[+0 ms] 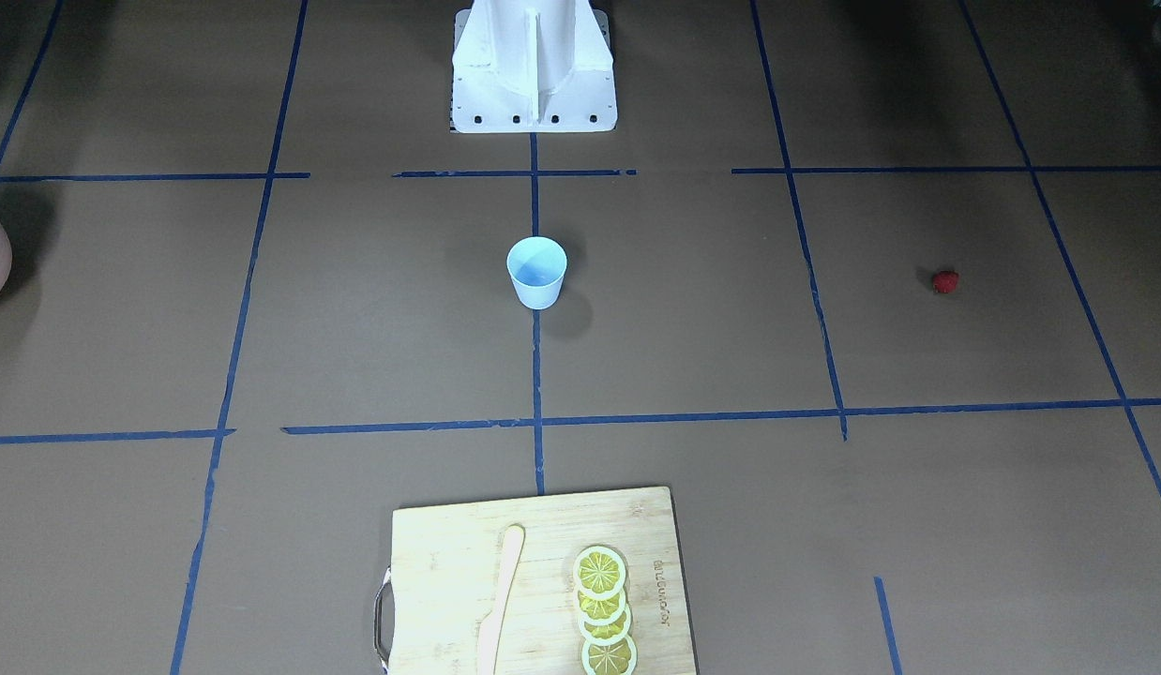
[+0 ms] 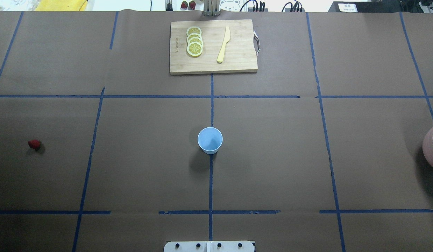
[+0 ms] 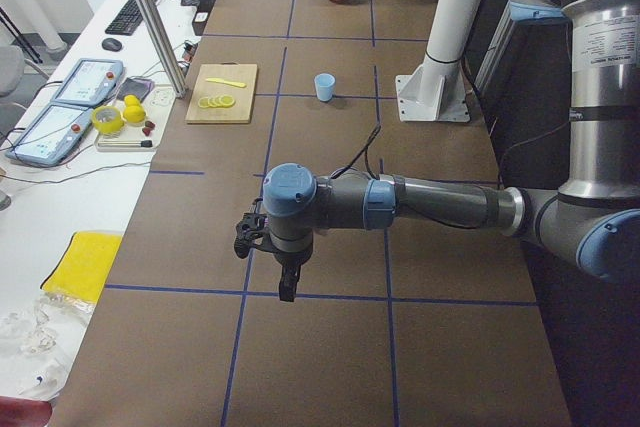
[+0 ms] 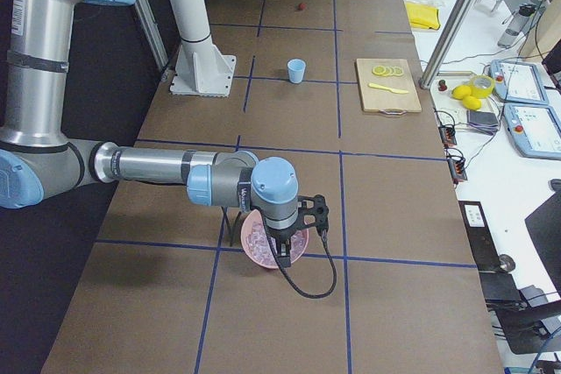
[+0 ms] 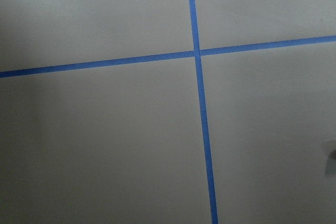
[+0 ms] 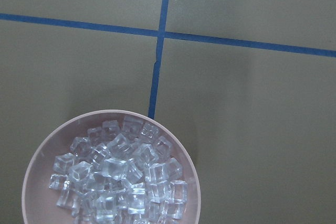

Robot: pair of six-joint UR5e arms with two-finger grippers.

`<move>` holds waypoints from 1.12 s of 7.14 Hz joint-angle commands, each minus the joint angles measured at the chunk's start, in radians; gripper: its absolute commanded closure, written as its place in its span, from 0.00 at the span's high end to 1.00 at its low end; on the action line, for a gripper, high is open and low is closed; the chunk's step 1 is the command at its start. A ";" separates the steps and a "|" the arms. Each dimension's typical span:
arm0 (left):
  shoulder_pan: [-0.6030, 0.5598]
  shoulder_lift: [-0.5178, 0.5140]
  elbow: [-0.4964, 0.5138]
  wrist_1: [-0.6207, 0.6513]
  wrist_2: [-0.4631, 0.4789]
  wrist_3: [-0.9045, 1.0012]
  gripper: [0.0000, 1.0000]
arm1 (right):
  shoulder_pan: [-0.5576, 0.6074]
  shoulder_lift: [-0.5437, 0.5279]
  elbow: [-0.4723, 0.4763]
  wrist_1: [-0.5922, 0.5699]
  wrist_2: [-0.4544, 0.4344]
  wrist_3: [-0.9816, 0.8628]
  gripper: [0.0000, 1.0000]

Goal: Put ice and strawberries in cup
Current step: 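Grasp an ice cube from the pink bowl with the right gripper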

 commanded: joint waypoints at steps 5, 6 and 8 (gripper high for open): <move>0.000 0.003 -0.010 0.000 -0.002 0.000 1.00 | -0.251 -0.047 0.014 0.196 -0.061 0.213 0.99; 0.000 0.003 -0.010 0.000 -0.002 0.000 1.00 | -0.287 -0.057 0.014 0.240 -0.081 0.273 0.99; 0.000 0.003 -0.012 0.000 -0.002 0.000 1.00 | -0.337 -0.060 -0.027 0.306 -0.130 0.301 0.96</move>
